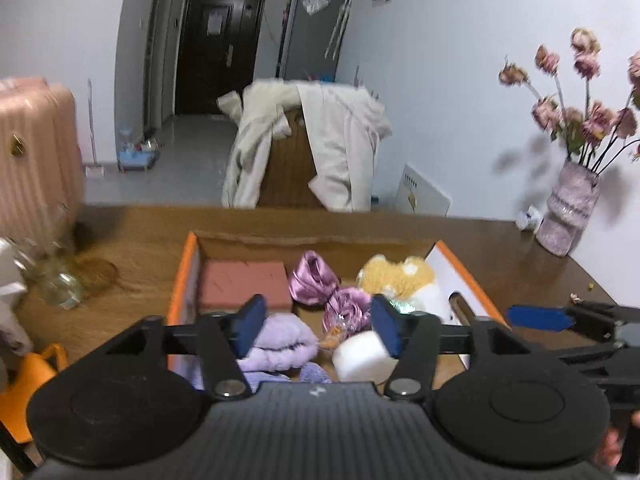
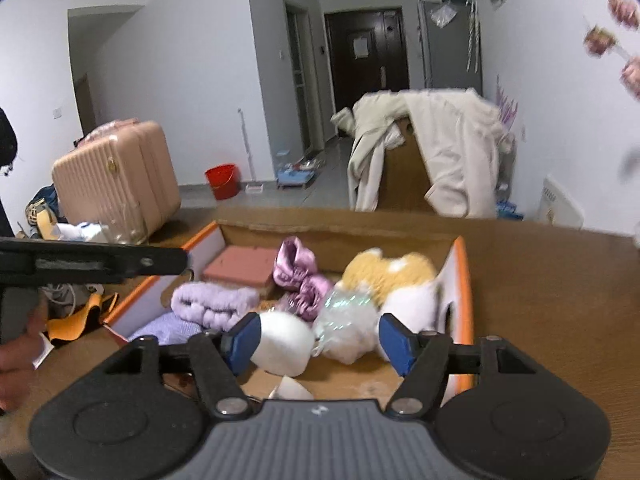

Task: Organize soft objects
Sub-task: 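Open both grippers to drop the snack and foam wedge into the box, then grasp the blue-and-white tissue pack with both grippers, then carry the tissue pack into the box and open both grippers, then move both grippers to the light-blue plush toy and close on it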

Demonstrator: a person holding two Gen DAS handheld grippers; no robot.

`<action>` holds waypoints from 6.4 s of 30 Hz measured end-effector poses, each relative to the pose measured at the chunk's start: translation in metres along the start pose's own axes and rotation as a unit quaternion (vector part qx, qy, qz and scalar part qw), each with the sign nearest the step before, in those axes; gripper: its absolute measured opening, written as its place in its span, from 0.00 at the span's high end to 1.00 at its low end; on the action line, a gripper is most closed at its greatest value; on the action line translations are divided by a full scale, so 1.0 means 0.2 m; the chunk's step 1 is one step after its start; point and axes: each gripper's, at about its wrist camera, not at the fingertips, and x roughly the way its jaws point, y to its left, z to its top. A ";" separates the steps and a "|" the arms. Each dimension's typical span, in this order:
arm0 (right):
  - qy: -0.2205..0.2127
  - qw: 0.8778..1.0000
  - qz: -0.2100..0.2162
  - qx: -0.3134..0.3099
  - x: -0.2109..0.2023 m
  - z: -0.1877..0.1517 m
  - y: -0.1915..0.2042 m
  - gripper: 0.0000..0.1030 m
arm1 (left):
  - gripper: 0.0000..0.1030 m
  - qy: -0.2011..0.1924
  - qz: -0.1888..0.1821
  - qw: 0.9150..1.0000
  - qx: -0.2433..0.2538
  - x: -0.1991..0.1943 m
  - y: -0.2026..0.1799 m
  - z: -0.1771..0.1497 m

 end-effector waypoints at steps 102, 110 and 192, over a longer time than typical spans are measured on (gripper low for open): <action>0.042 0.985 0.097 0.133 -0.70 -1.10 0.17 0.83 | 0.84 0.094 -0.105 0.988 -0.069 -0.67 -0.37 -1.16; -0.036 0.992 0.082 0.093 -0.64 -0.68 0.04 0.85 | 0.84 0.034 -0.116 0.991 -0.050 -0.54 -0.40 -0.77; -0.013 0.994 0.082 0.077 -0.32 -0.66 0.56 0.36 | 0.34 -0.031 -0.027 0.997 -0.062 -0.54 0.41 -0.75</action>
